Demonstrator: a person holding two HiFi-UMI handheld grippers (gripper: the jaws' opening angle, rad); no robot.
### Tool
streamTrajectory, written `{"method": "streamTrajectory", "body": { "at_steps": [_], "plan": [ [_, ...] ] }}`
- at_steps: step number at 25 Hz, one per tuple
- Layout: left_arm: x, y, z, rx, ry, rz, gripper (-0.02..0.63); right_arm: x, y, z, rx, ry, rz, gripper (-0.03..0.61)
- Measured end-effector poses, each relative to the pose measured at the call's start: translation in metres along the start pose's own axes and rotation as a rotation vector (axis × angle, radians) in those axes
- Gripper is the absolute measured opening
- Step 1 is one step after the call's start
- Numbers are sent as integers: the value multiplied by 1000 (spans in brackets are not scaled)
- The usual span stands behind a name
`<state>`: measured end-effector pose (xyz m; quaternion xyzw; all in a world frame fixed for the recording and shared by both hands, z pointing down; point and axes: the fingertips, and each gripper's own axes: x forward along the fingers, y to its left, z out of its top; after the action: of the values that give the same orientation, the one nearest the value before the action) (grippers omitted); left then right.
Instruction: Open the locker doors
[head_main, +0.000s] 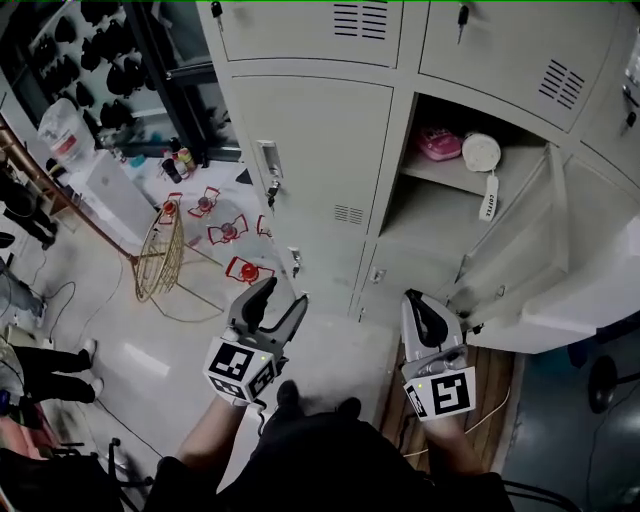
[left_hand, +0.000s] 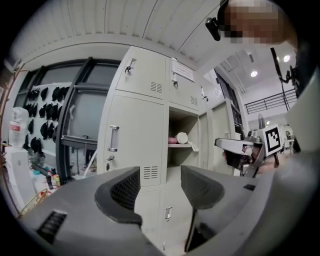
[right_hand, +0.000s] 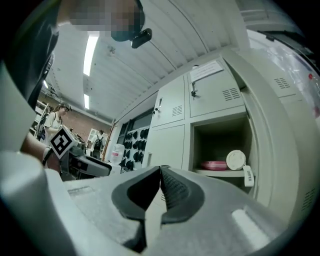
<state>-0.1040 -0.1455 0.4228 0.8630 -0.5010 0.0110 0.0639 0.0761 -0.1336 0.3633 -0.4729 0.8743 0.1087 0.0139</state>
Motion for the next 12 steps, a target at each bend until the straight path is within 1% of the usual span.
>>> {"method": "streamTrajectory", "body": {
  "at_steps": [5, 7, 9, 12],
  "plan": [
    [-27, 28, 2, 23, 2, 194, 252, 9, -1, -5, 30, -9, 21, 2],
    [-37, 39, 3, 29, -6, 256, 252, 14, -1, -9, 49, -3, 21, 2],
    [-47, 45, 7, 19, -26, 286, 252, 18, 1, -9, 54, -5, 29, 2],
    [-55, 49, 13, 19, -48, 301, 250, 23, 8, -5, 43, -17, 49, 2]
  ]
}}
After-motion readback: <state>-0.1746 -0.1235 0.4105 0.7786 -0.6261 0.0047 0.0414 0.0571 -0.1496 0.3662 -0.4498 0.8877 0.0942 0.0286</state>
